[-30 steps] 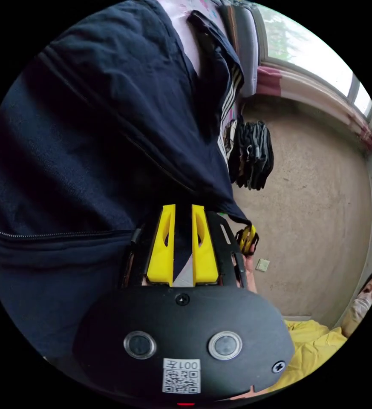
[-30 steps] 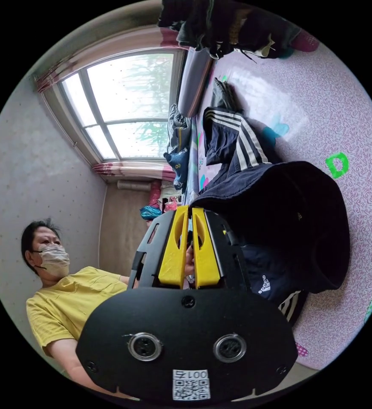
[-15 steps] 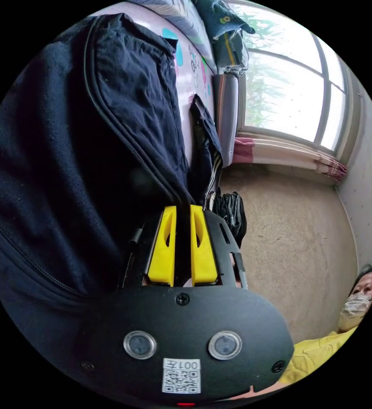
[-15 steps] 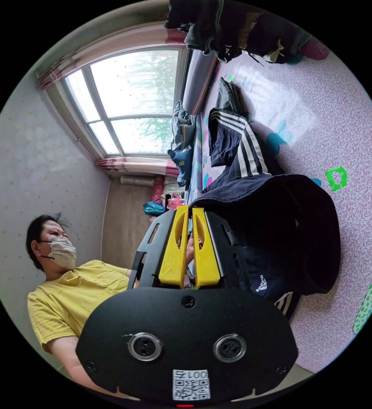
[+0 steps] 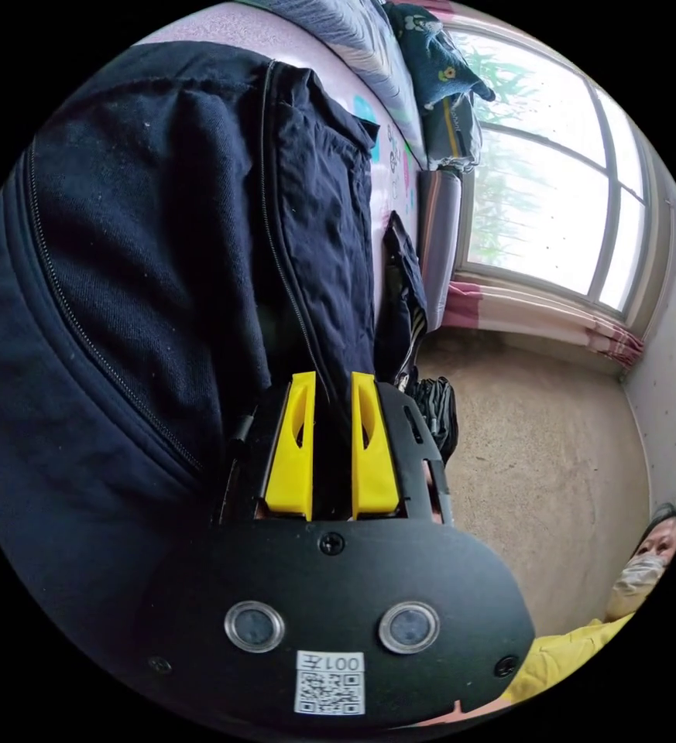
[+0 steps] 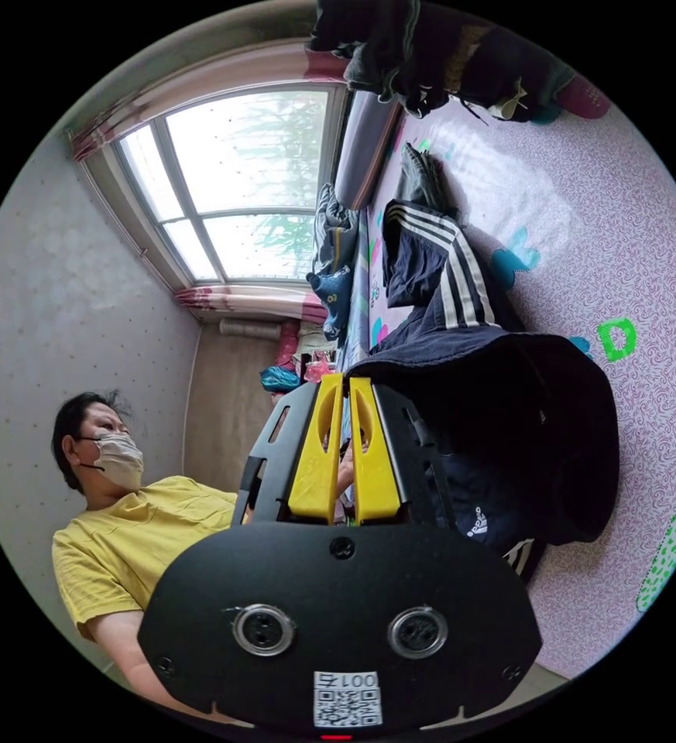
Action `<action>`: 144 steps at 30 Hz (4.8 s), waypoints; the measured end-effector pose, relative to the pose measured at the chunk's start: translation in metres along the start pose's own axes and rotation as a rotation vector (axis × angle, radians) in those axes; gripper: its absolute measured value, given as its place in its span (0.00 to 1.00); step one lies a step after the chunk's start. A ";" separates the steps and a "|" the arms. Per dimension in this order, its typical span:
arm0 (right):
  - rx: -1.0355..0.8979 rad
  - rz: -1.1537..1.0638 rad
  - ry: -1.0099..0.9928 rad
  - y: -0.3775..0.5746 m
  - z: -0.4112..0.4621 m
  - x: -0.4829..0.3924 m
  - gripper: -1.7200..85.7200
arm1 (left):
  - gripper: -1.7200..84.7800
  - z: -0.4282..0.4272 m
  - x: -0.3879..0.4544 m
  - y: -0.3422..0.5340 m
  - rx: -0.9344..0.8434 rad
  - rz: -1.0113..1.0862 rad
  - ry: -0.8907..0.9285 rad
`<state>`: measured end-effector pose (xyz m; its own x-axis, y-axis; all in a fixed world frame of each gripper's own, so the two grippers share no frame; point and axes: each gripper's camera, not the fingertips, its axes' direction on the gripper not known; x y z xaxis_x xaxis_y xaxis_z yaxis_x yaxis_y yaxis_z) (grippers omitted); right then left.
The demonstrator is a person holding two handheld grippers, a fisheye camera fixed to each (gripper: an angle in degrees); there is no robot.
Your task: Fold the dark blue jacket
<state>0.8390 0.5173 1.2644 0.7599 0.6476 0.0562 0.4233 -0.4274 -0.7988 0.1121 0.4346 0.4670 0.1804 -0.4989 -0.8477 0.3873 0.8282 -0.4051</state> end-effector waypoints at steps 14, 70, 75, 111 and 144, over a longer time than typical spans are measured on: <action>0.006 -0.010 0.014 -0.012 0.003 -0.024 0.03 | 0.03 0.047 0.012 -0.006 0.051 -0.004 0.092; 0.303 0.246 0.364 0.086 0.005 -0.117 0.09 | 0.00 0.102 0.059 0.132 -0.332 0.226 -0.345; 0.504 -0.003 0.417 0.109 0.005 -0.188 0.04 | 0.00 0.069 0.116 0.136 -0.267 0.453 -0.427; 0.278 -0.181 0.858 -0.058 0.196 -0.278 0.02 | 0.01 0.101 0.184 -0.013 0.054 0.627 -0.794; -1.335 -1.082 0.567 -0.059 0.719 -0.434 0.11 | 0.02 -0.001 0.156 0.011 -0.326 0.884 -0.570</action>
<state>0.1297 0.7146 0.8564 -0.1542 0.8051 0.5727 0.6434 -0.3581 0.6766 0.1437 0.3663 0.3302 0.6996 0.3278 -0.6349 -0.3263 0.9371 0.1242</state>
